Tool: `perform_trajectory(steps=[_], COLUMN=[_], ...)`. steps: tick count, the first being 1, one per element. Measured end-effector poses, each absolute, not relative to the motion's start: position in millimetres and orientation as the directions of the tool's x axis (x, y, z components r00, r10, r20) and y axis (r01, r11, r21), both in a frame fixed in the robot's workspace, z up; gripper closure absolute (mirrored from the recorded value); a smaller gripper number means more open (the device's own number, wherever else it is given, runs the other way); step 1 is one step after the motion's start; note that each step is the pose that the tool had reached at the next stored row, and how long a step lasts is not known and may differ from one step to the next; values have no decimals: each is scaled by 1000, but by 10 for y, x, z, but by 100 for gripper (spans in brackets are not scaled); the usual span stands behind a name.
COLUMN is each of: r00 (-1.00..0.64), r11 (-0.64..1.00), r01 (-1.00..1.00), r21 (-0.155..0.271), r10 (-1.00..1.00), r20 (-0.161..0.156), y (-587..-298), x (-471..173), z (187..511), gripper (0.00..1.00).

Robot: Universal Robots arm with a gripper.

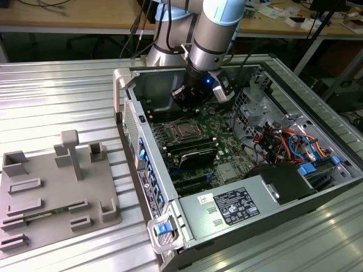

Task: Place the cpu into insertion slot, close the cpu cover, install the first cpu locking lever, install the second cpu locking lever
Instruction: 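Install the first cpu locking lever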

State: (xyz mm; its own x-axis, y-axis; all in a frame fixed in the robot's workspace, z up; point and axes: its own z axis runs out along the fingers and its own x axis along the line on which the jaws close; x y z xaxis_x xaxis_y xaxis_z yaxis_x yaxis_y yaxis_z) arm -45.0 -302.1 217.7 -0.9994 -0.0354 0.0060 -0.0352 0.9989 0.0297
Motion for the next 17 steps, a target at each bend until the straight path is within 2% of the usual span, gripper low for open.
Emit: perform_trajectory(steps=[17], r00=[-999], r11=[999], r01=[-37], r21=[31], r10=[-37], r20=[6], y=[-3018], x=[-425], z=[2039], gripper=[89])
